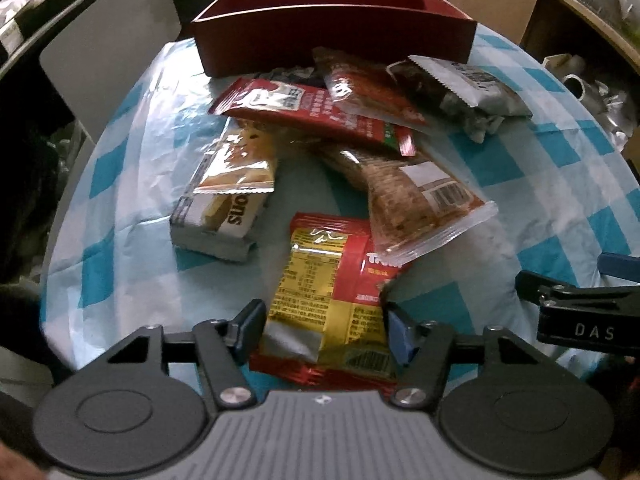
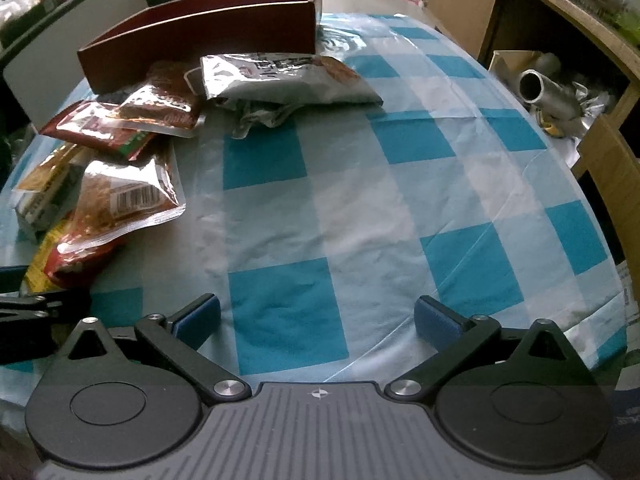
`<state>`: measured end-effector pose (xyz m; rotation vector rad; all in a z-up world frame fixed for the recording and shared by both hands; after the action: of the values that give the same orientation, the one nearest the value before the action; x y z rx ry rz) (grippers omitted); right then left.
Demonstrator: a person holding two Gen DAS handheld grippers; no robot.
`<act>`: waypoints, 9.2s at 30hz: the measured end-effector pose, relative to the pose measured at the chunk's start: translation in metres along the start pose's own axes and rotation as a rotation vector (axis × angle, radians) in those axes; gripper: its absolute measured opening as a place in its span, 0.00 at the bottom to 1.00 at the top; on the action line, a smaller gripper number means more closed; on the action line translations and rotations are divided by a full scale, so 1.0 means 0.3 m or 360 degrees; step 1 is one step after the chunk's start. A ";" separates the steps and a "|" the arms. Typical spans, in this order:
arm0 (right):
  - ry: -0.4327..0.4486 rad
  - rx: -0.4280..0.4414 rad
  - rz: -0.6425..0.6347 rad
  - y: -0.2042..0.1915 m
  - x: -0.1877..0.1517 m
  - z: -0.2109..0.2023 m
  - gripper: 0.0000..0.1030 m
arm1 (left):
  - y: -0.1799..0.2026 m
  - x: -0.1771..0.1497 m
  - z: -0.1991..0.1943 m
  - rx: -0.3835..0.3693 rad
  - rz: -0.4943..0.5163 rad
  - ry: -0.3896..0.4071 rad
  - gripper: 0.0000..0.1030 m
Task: Organize snacks
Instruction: 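Grasp the yellow Trolli bag with the left tool while the right tool grasps the brown jerky pouch, then carry both held packets over the red box and lower them inside, then open both tools to release the packets into the box and withdraw, then grasp the red spicy-strip packet with the left tool while the right tool grasps the white noodle-snack bag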
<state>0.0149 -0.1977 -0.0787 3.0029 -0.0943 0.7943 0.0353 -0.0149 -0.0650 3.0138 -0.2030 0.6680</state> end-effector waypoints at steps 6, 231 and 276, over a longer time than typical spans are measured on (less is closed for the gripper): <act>0.0005 0.0058 -0.0038 -0.029 0.052 -0.028 0.90 | -0.059 0.009 -0.005 -0.0021 -0.0088 -0.0018 0.53; 0.0187 0.0215 -0.0393 -0.228 0.931 0.347 0.79 | -0.133 0.886 0.290 0.0272 -0.0219 0.0344 0.58; 0.0139 0.0212 -0.0216 -0.100 0.621 0.108 0.83 | -0.168 0.420 0.027 0.0001 -0.0244 0.0192 0.59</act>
<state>0.1944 -0.1787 -0.0151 3.0498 0.1700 0.9505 0.1588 0.0196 -0.0200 2.9381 0.0325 0.8308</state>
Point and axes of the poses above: each gripper's, at about its wrist camera, not at the fingertips, and z roughly the way its jaws point, y to its right, x to its top, the point moved 6 cm from there along z, roughly the way its jaws point, and after that the axes turned 3 degrees about -z, right-handed, at the moved point
